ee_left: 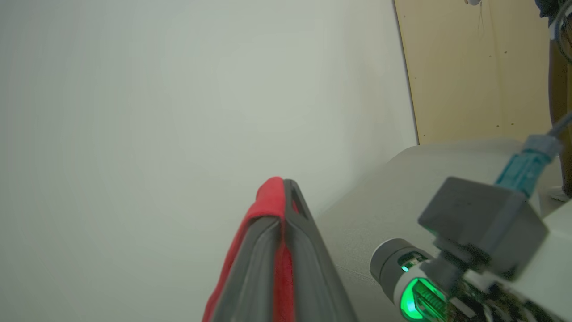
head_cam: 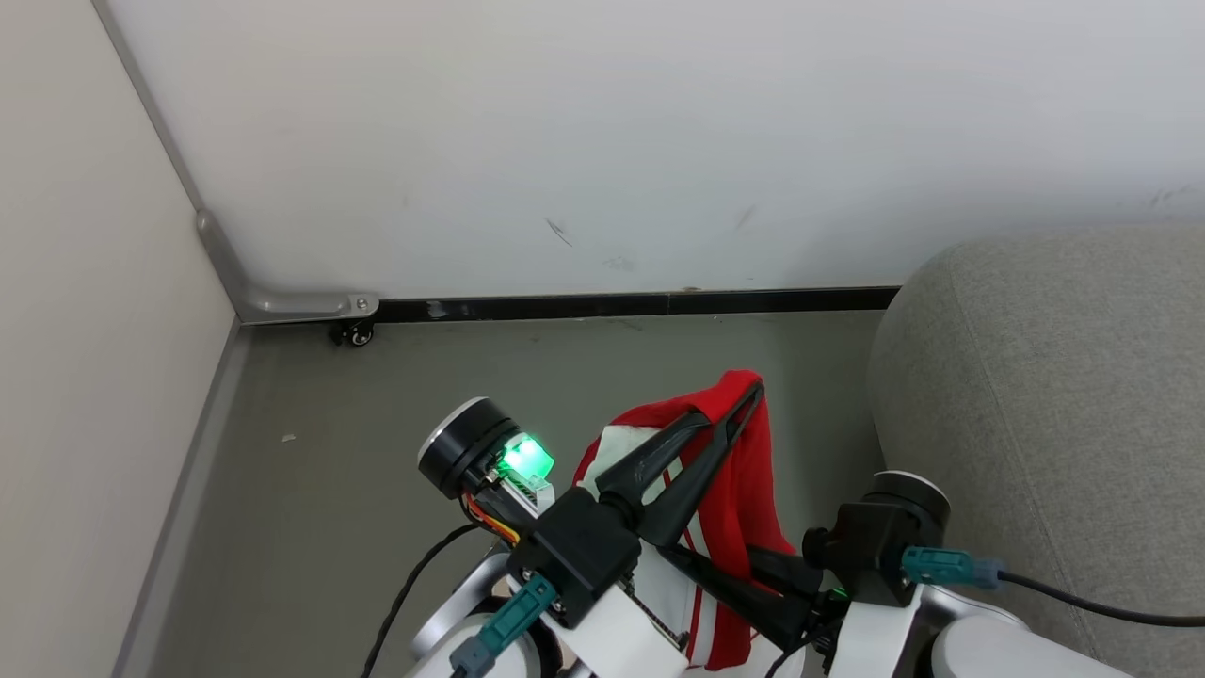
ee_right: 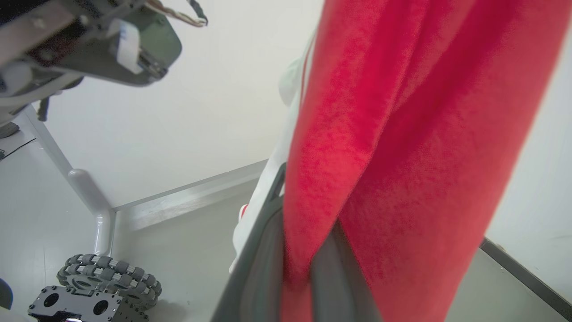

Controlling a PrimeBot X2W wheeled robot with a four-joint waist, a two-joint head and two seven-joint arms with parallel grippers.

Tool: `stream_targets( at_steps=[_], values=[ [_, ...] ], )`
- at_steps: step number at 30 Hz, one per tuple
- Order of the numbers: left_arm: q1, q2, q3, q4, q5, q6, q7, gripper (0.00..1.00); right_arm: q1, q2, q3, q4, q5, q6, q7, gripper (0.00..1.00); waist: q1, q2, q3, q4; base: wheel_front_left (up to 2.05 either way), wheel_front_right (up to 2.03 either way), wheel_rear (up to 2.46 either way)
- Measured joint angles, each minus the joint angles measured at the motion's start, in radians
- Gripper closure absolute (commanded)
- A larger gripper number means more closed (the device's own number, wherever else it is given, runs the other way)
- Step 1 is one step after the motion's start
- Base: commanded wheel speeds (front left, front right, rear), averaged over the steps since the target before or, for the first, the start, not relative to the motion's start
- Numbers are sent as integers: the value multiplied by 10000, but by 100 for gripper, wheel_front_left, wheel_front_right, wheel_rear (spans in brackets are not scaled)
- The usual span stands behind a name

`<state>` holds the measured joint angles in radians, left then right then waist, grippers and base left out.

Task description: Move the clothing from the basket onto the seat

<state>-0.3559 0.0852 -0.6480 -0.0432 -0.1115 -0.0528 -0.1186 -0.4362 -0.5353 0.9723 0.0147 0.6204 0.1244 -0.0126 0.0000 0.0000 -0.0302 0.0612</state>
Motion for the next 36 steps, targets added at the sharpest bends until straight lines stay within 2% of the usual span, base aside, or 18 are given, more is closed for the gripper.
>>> stream_targets(
  at_steps=[9,16,17,19,21,22,26,36],
  values=[
    [31,244,754,869,-253,178,236,100,8,-4,75,188,59,0,-360,100,0,0,67,-125,0,0,0],
    [246,385,1189,1515,-784,196,393,100,59,-92,-518,307,299,0,-775,100,0,0,90,-357,0,0,0],
    [309,420,1216,1624,-803,247,399,94,63,-98,-660,345,328,0,-853,100,0,0,92,-396,0,0,0],
    [453,431,1298,1791,-970,265,433,69,73,-104,-974,466,428,0,-1001,100,0,0,92,-470,0,0,0],
    [562,477,1325,1962,-1074,265,489,10,106,-119,-1250,585,520,0,-1104,100,0,0,90,-539,0,0,0],
    [605,477,1342,2021,-1106,265,489,0,140,-128,-1354,629,531,0,-1141,100,0,0,87,-573,0,0,0],
    [709,529,1546,2263,-1237,282,487,0,369,-188,-1703,863,587,0,-1331,100,0,0,69,-669,0,0,0],
    [1044,748,2472,2523,-1446,834,119,0,693,-554,-2692,1099,589,0,-1559,100,0,0,-43,-816,0,0,0]
  ],
)
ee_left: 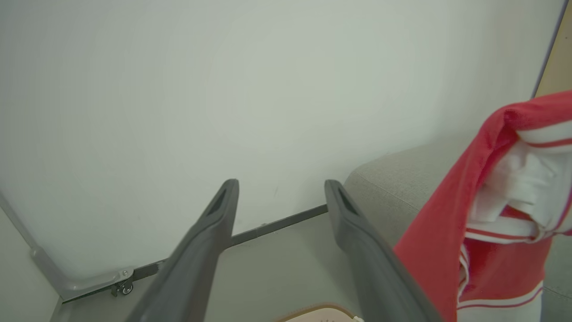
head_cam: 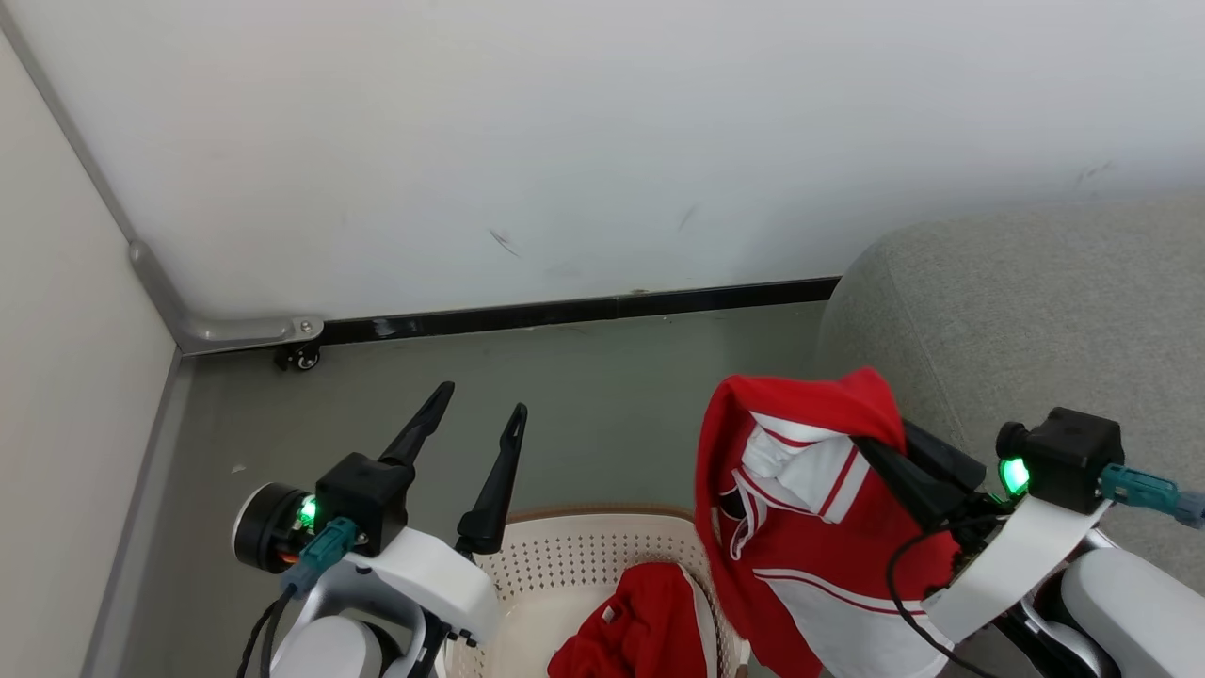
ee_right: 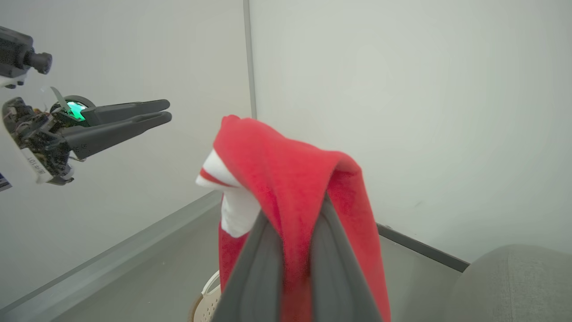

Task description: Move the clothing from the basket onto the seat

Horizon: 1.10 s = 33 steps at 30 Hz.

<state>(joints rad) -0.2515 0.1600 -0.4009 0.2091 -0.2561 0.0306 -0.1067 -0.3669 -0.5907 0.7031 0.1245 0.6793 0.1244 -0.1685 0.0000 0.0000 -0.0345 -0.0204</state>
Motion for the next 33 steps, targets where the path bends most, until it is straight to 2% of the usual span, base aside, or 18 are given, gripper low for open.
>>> stream_targets(
  at_steps=[9,23,33],
  values=[
    [86,-15,347,88,-322,209,-470,0,895,-180,-1170,-8,-17,0,-75,100,0,0,-119,-347,0,0,0],
    [156,-353,316,474,-504,207,-786,0,2424,-134,-3095,-715,-539,0,-65,100,0,0,-215,-1291,0,0,0],
    [159,-326,581,589,-585,265,-924,0,3119,219,-3676,-1546,-709,0,316,100,0,0,-184,-2210,0,0,0]
  ],
)
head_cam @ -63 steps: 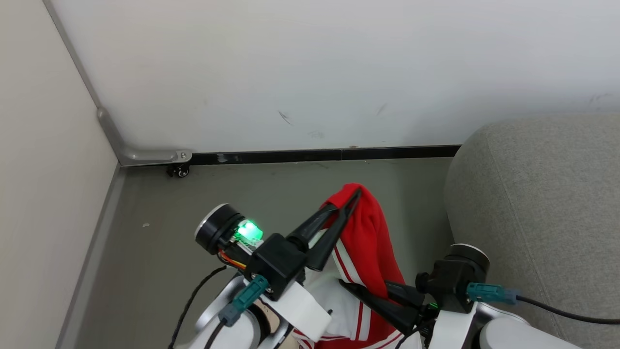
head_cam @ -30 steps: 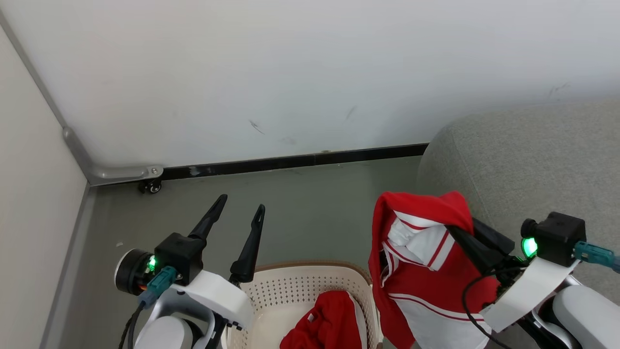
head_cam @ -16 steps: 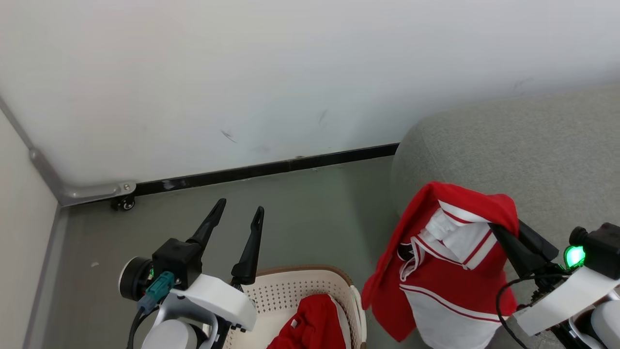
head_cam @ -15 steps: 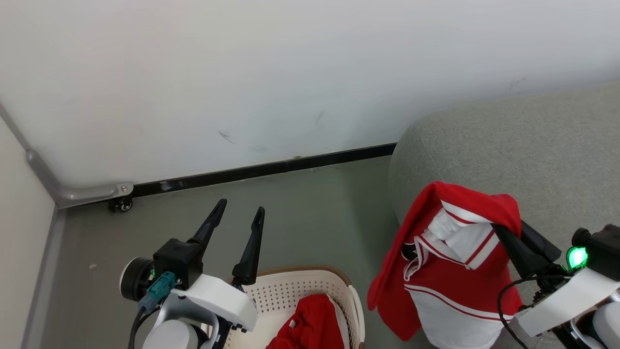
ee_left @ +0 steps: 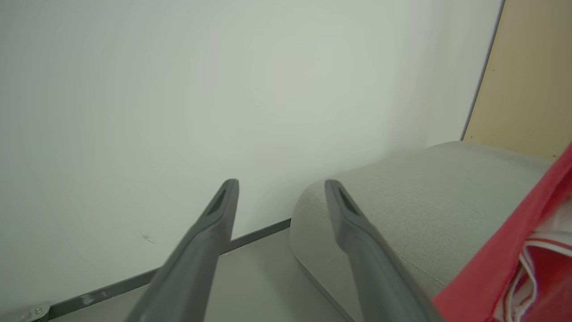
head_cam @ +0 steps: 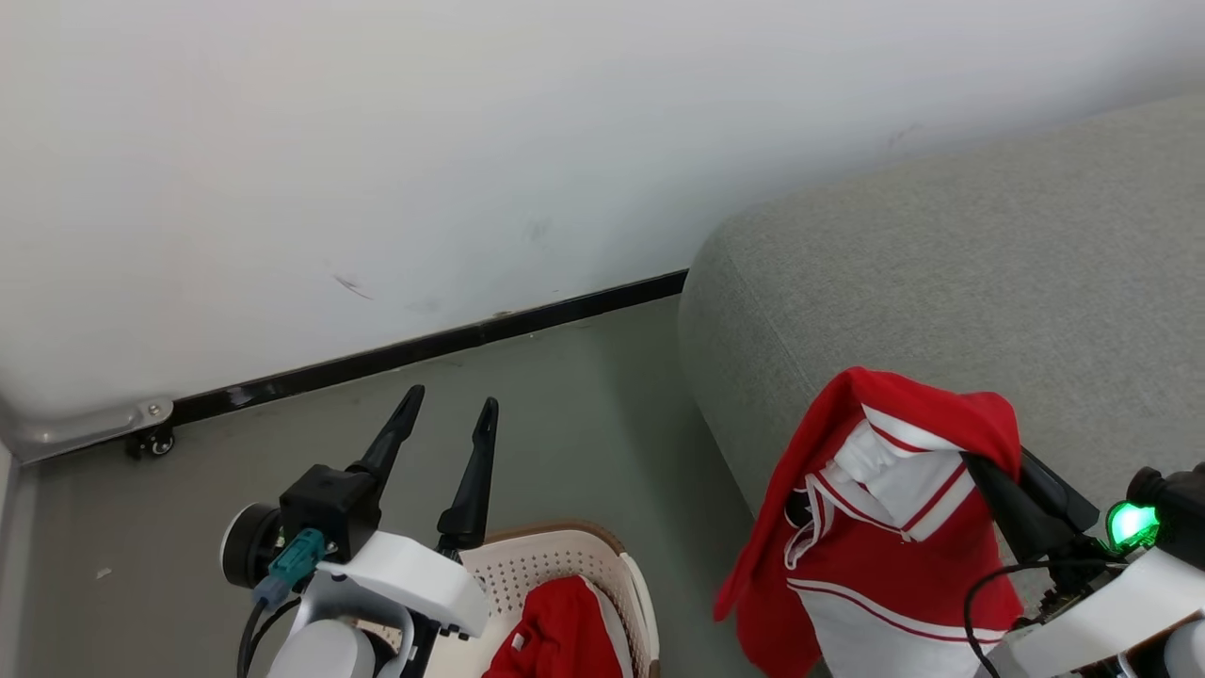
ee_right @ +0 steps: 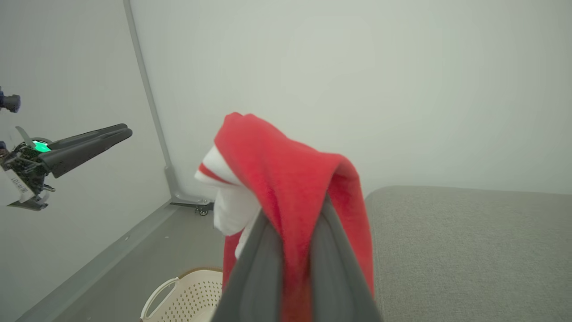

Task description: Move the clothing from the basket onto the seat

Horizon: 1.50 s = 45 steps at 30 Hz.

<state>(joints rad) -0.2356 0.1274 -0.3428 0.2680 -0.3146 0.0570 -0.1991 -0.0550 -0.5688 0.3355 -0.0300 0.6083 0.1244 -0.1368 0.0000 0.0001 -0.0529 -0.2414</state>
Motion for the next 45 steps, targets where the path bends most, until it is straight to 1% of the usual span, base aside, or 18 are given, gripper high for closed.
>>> stream_targets(
  at_steps=[6,10,21,27,28,36,40,45],
  values=[
    [98,102,180,-77,0,159,-88,0,-29,81,-307,-286,0,0,186,100,0,0,75,-421,0,0,0],
    [119,232,351,-253,2,311,-128,0,-391,71,-654,-378,23,0,330,100,0,0,161,-630,0,0,0],
    [128,545,667,-1068,96,671,-169,0,-3124,-504,-1498,-623,385,0,1158,100,0,0,625,-922,0,0,0],
    [128,696,744,-1501,140,752,-109,0,-4659,-692,-1756,-510,683,0,1691,100,0,0,975,-997,0,0,0],
    [128,696,744,-1501,140,752,-109,0,-4659,-692,-1756,-510,683,0,1691,100,0,0,975,-997,0,0,0],
    [128,968,761,-2151,336,842,209,0,-6452,-872,-2199,445,882,0,2299,100,0,-1,1535,-1016,0,0,0],
    [128,1127,813,-2600,472,1011,403,0,-7000,-884,-2366,1156,882,0,2510,100,0,0,1835,-974,0,0,0],
    [127,1317,965,-3120,621,1120,495,0,-7499,-899,-2617,2100,878,0,2688,100,0,0,2205,-862,0,0,0]
  ],
)
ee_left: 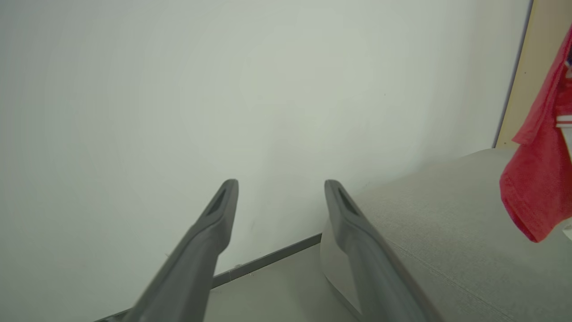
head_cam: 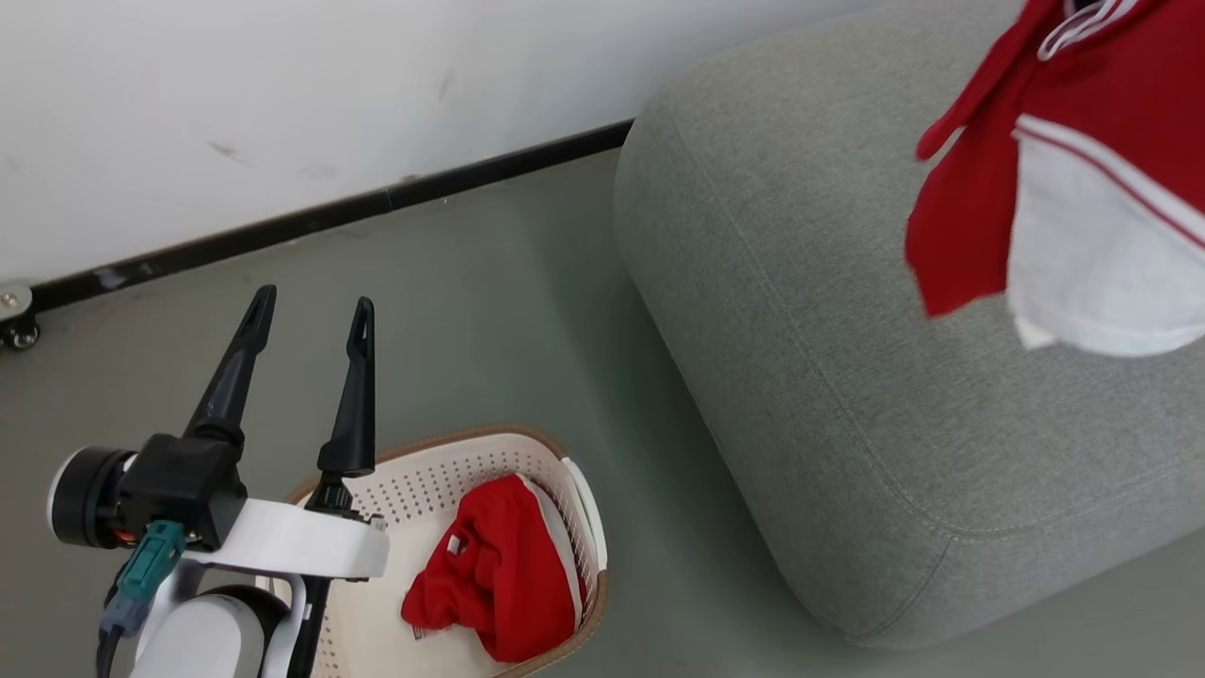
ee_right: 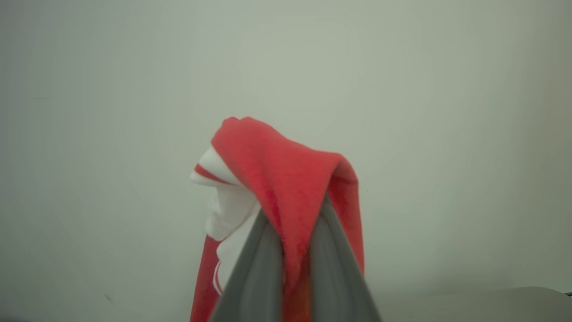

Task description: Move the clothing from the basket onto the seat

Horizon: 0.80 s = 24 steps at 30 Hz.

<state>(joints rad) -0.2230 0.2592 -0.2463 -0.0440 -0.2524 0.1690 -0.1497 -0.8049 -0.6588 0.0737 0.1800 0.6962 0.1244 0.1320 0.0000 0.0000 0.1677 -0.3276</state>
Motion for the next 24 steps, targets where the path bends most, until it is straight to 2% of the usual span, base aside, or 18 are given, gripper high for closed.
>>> stream_targets(
  at_steps=[16,24],
  values=[
    [-17,541,-127,-1252,454,67,782,0,-1412,-405,-817,2462,-851,0,-173,100,0,0,1015,627,0,0,0],
    [-67,654,-272,-1645,472,21,1145,0,-1648,-499,-874,3277,-1195,0,-468,100,0,0,1451,952,0,0,0]
  ],
)
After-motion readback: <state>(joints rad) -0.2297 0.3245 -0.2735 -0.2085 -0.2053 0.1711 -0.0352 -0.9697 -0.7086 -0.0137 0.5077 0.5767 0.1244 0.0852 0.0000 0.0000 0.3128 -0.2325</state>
